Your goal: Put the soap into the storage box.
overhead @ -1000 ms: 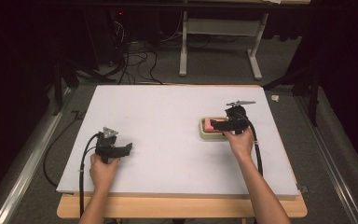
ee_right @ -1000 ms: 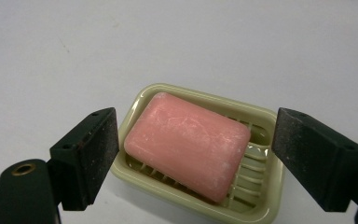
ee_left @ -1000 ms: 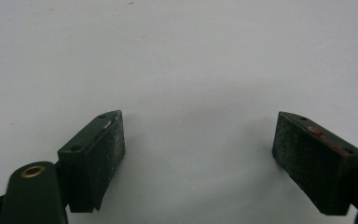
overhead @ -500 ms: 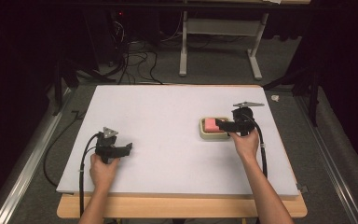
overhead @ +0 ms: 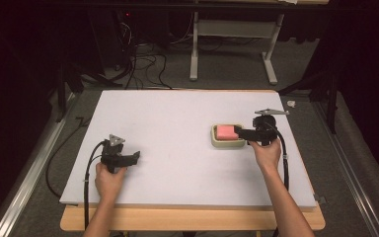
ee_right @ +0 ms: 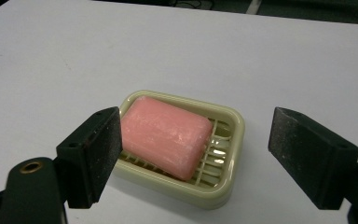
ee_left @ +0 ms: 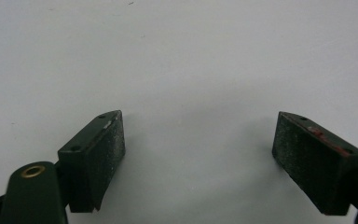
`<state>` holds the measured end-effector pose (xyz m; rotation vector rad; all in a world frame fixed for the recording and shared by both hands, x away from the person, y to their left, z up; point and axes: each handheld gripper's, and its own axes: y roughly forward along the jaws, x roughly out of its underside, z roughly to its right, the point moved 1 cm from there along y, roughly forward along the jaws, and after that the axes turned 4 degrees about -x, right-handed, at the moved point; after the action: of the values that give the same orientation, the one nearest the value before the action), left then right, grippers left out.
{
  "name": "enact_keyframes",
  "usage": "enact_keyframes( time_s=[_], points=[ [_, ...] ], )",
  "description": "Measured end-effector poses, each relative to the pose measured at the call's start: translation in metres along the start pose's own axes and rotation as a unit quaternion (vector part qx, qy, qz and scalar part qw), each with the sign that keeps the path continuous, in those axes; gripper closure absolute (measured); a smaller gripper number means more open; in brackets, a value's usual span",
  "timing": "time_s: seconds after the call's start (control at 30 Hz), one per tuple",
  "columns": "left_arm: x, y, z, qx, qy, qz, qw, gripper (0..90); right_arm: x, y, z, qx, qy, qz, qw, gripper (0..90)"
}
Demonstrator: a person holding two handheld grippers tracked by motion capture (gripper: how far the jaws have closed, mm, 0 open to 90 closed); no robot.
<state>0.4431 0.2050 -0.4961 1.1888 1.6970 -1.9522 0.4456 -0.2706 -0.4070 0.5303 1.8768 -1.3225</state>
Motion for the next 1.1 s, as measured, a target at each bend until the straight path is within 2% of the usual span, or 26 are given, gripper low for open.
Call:
enact_keyframes(
  time_s=[0.37,1.1],
  points=[
    [0.0,0.0,0.0,0.0,0.0,0.0,1.0,17.4,0.001,-0.016,0.006,0.002,-0.001,0.018,0.9998,18.2],
    [0.0,0.0,0.0,0.0,0.0,0.0,1.0,17.4,0.017,-0.044,0.024,0.007,0.021,0.042,0.9989,18.9]
  ],
)
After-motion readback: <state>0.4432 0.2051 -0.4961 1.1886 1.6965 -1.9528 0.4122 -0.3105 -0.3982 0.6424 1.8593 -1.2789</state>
